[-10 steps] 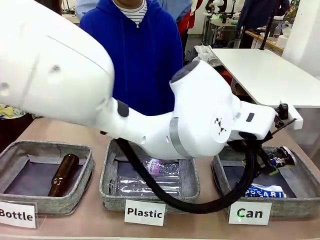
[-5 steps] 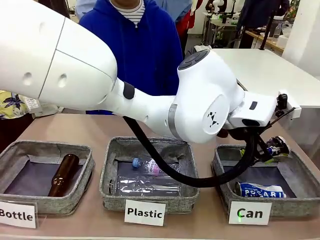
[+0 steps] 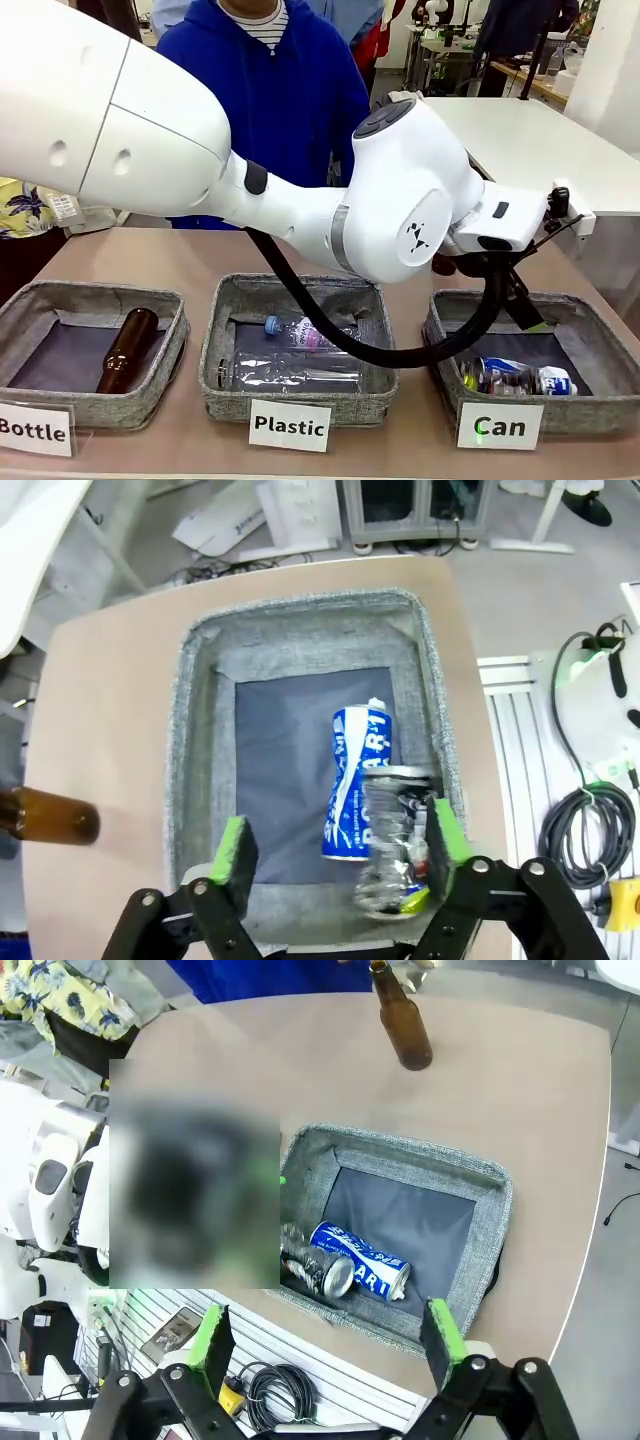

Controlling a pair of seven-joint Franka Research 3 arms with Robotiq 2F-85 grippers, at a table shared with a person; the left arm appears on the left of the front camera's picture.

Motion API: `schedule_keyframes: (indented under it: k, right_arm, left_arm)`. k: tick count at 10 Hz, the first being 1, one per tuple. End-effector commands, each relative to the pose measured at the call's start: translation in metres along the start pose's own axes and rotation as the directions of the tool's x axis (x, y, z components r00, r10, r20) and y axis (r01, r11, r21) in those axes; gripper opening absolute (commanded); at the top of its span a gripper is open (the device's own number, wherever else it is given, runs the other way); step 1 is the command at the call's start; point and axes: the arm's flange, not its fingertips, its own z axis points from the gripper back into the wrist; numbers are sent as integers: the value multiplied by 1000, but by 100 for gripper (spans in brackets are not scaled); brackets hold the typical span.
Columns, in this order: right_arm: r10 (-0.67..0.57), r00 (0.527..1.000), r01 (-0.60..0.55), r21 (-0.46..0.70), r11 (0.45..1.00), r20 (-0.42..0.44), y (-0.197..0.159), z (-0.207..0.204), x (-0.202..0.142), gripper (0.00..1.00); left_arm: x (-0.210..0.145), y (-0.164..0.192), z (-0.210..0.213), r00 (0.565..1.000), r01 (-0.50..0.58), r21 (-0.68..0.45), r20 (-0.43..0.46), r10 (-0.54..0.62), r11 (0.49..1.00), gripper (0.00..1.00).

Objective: Sort the can waste into the basket.
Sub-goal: Pick up the can waste from the table and place it in the right Fabric basket.

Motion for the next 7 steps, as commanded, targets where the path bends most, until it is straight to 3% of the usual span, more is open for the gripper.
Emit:
schedule_keyframes:
  k: [1,3,4,6,7]
  right_arm:
    - [-24,1000,24,-16,1000,0,0,1,3,100]
    - [0,1000,0,0,1000,0,0,0,0,100]
    - [10,1000,-10,16,1000,-5,5,-17,22,100]
    - [44,999,-41,136,990,-17,35,-65,69,100]
    - [90,994,-81,146,986,-58,58,-98,89,100]
  left_arm:
    - [4,2,21,1000,-16,-11,-9,16,1000,100]
    - [-7,1,90,999,-38,-61,-39,35,997,100]
    - [-20,9,135,998,-59,-18,-25,59,998,100]
    - [-59,53,225,980,-194,64,47,191,979,100]
    - [-97,81,276,947,-313,73,96,306,947,100]
